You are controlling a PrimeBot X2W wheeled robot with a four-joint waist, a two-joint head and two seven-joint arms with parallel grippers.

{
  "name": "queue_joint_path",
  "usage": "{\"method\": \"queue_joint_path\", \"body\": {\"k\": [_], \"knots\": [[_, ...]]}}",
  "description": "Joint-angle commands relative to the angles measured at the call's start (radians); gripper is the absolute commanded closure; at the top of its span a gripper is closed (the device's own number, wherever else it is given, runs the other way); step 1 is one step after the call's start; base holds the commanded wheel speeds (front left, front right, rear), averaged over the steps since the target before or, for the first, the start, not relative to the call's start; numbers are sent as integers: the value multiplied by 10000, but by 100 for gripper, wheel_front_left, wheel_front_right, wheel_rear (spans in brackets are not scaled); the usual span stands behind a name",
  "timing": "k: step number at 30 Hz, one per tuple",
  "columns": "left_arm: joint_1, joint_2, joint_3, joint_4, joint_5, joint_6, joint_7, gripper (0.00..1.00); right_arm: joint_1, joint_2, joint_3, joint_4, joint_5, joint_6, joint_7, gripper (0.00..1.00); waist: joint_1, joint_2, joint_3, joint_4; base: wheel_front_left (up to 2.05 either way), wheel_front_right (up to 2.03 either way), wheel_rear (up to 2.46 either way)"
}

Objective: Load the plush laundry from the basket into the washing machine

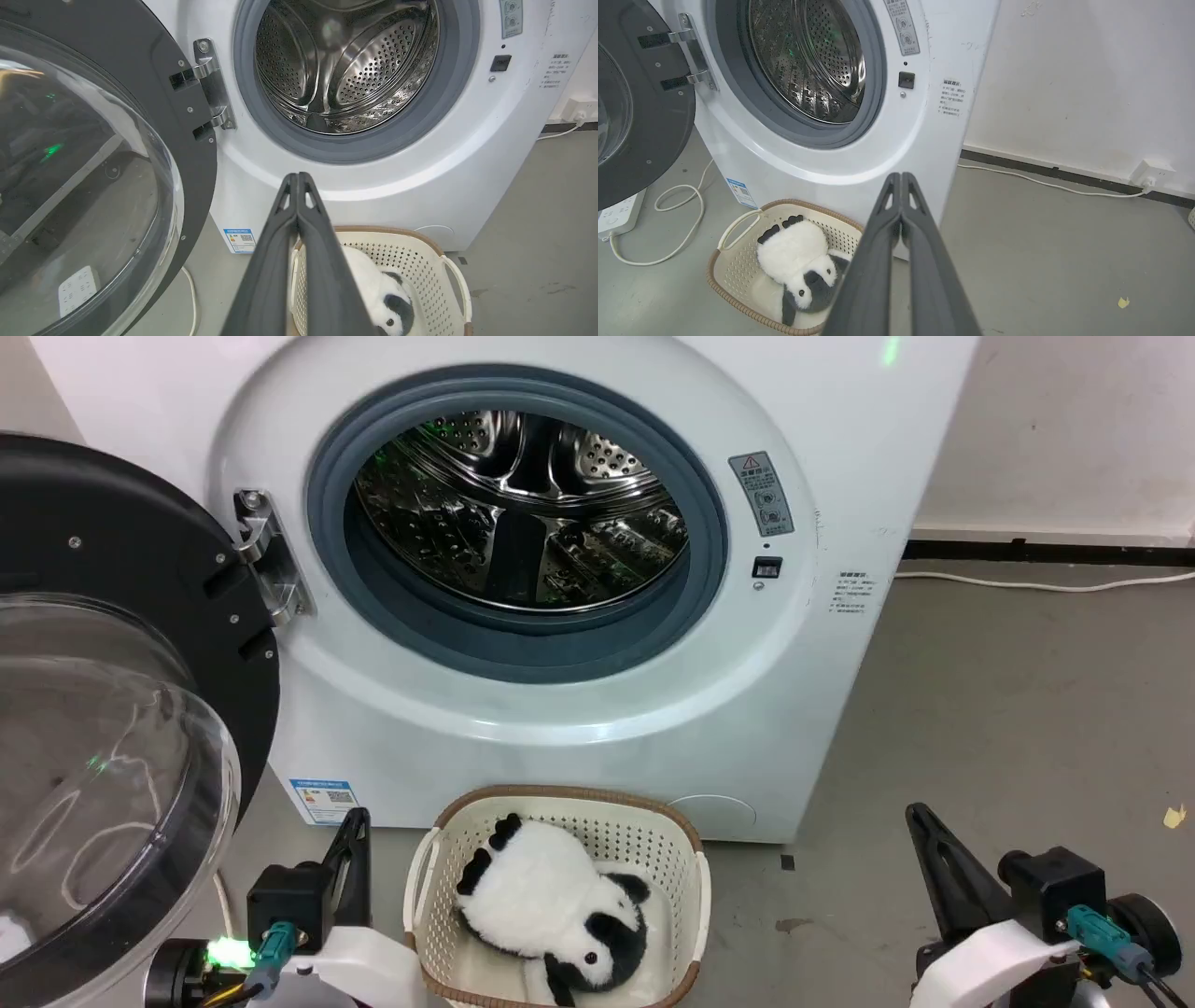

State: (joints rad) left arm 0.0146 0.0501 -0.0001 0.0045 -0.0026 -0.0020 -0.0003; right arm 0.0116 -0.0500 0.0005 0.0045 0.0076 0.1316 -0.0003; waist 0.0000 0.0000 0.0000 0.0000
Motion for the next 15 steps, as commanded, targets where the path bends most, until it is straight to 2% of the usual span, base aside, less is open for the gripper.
{"method": "queue_joint_path", "body": {"k": [1, 15], "knots": [[-146, 1, 1, -45, 26, 20, 3, 100, -116, -2, -5, -45, -76, -9, 3, 100, 0, 0, 0, 0, 0, 0, 0], [-146, 1, 1, -45, 26, 20, 3, 100, -116, -2, -5, -45, -76, -9, 3, 100, 0, 0, 0, 0, 0, 0, 0]]}}
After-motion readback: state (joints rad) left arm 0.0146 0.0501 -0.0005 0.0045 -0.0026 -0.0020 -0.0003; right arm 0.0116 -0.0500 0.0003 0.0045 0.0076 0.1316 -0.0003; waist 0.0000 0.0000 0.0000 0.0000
